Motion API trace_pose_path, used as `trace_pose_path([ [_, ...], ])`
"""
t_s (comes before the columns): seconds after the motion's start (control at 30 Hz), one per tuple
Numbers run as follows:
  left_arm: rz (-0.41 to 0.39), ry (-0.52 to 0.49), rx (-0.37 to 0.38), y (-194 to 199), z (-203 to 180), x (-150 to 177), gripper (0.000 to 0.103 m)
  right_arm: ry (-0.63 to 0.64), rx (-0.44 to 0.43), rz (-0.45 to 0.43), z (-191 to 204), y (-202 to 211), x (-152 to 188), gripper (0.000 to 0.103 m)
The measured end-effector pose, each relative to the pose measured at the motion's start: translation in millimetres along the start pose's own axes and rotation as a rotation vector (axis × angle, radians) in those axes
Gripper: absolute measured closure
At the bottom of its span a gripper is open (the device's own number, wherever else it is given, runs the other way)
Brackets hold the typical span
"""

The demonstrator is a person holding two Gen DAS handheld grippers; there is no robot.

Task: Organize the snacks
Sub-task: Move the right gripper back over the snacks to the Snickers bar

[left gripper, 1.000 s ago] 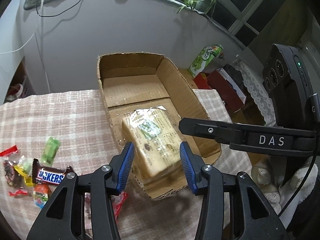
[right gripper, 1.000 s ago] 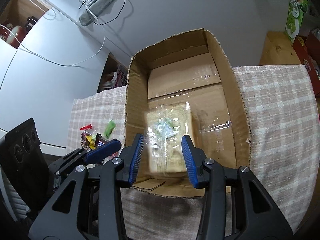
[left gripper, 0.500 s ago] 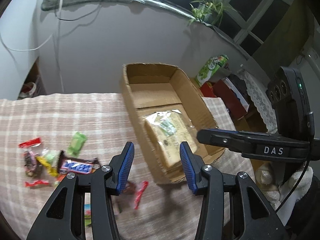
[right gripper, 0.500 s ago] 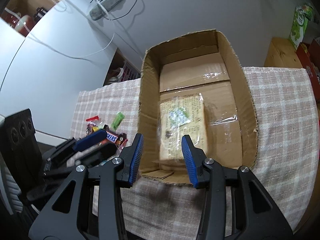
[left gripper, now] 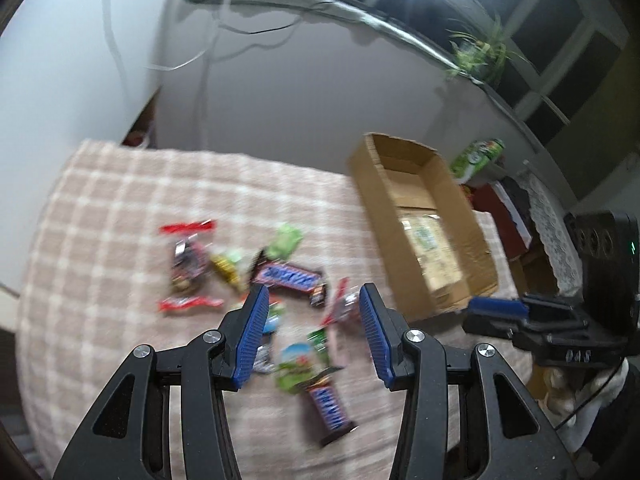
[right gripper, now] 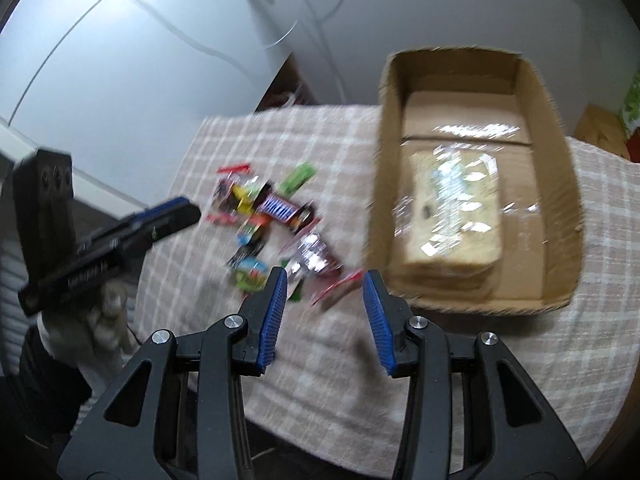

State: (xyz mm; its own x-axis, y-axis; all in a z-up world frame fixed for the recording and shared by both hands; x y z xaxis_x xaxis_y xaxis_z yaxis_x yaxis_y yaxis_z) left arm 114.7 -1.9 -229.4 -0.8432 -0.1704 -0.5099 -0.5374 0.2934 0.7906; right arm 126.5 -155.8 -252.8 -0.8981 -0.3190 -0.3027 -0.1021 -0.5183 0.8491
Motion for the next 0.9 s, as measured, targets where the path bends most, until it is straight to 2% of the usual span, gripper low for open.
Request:
trace_pose_path([
  [0.2,0.033,0.057,-0.036,-0.3,29.8,23.0,0.058,0.084,-0.005,0.087,32.2,-34.6,28.7,0.06],
  [0.5,0.095,0.066,-0.053,-17.1,42.6,54.2,0.058,0.139,-0.024,0.195,59.0,-87.4,57.3,0.06],
  [0.77,0.1,0.065,-0.05,-31.0,51.1,46.2,0.058,0.132,-0.019,0.229,66.8,-111.4,61.6,0.06],
  [0.9,0.125,0.023,-0.043,-44.7,44.5,42.2,0.055,0.124,-0.017,0.233,65.7,-115.3,63.9,0.06],
])
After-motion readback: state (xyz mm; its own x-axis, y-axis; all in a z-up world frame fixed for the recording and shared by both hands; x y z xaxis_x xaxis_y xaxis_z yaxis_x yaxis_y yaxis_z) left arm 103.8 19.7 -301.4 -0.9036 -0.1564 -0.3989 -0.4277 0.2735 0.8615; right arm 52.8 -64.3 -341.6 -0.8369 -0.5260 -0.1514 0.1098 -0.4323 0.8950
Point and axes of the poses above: each gripper's, at about its wrist camera, not at the fingertips, and y roughly against the way its jaws point, z to its left, x to its underside, the point moved 9 cm from there along -y, roughly the way its jaws point, and after that the axes turned 3 degrees about -y, right-handed, at the moved point
